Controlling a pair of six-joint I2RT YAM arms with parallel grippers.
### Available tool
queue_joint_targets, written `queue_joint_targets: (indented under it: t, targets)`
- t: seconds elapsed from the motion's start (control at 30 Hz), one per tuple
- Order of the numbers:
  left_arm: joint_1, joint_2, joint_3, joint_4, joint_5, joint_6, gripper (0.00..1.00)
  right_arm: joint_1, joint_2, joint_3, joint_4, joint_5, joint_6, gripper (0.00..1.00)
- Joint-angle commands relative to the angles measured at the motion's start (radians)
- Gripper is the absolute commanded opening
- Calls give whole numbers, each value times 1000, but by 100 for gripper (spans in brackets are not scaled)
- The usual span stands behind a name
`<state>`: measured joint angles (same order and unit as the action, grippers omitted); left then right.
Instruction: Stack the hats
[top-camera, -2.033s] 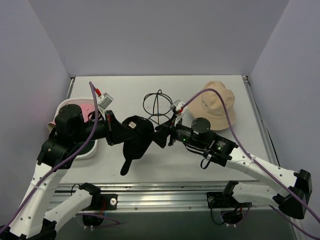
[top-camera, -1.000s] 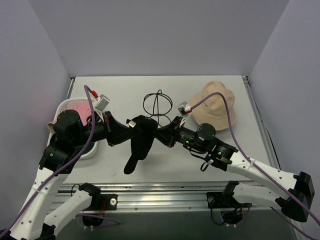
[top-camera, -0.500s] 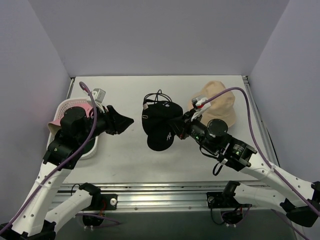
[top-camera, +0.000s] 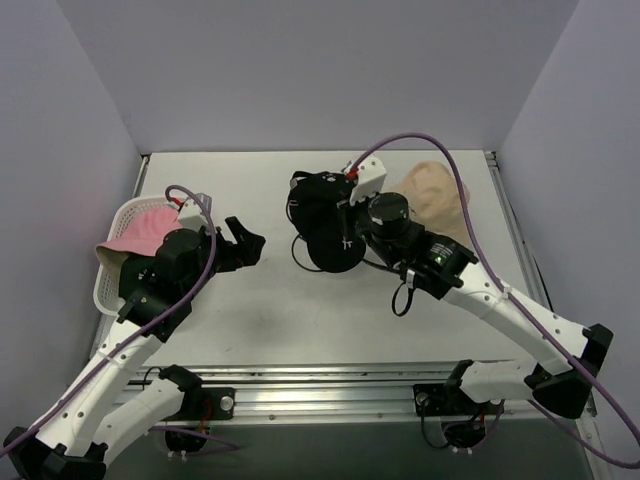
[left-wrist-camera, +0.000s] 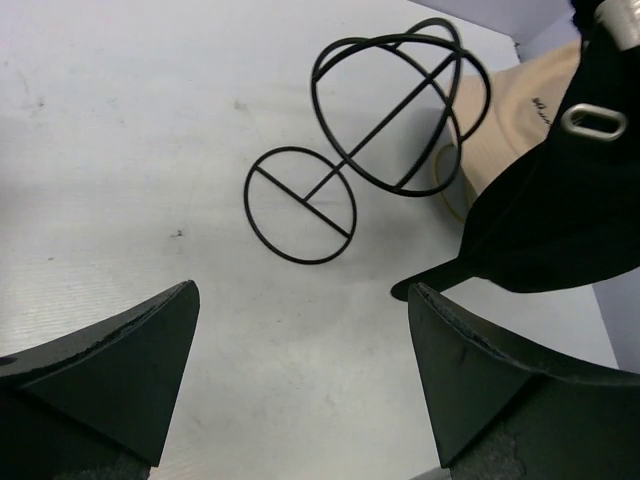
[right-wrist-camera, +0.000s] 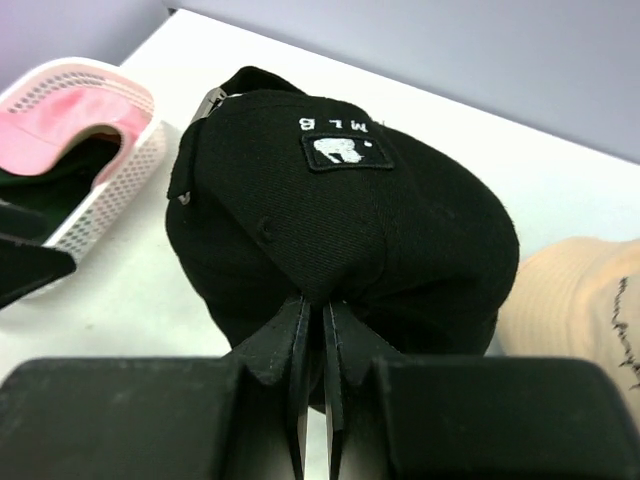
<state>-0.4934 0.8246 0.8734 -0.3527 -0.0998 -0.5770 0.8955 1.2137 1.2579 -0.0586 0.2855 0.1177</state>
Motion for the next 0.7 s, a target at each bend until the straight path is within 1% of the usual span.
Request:
queue_joint_targets:
  t: [0.0,0.13,0.2,0.3,0.4,0.5,0.63,0.67]
  targets:
    - [-10,-8,-42,161,-115,-15,94,-46,81,96,-13,-40,-105,0]
    - [-17,-34,-100,202,-133,12,94,-150,171,219,-85,-204,-208,0]
    - [-20,-47,-117,204,-149,40,94,-164,217,259,-107,-227,-260,0]
    - [-33,-73,-181,245,-167,55,94,-184,279,339,-144,-241,-282,0]
    - [-36,-78,-240,303,-170,72,94,-188,351,420,-201,-307,-305,0]
    - [-36,-76,-220,278,-169,85,94,-185,406,474,-245,-319,-300,0]
    - [-37,-114,-235,280,-181,86,94,-182,434,489,-241,-301,-225,0]
    - [-39,-120,-238,281,-181,86,94,-181,437,488,-238,-289,-173,0]
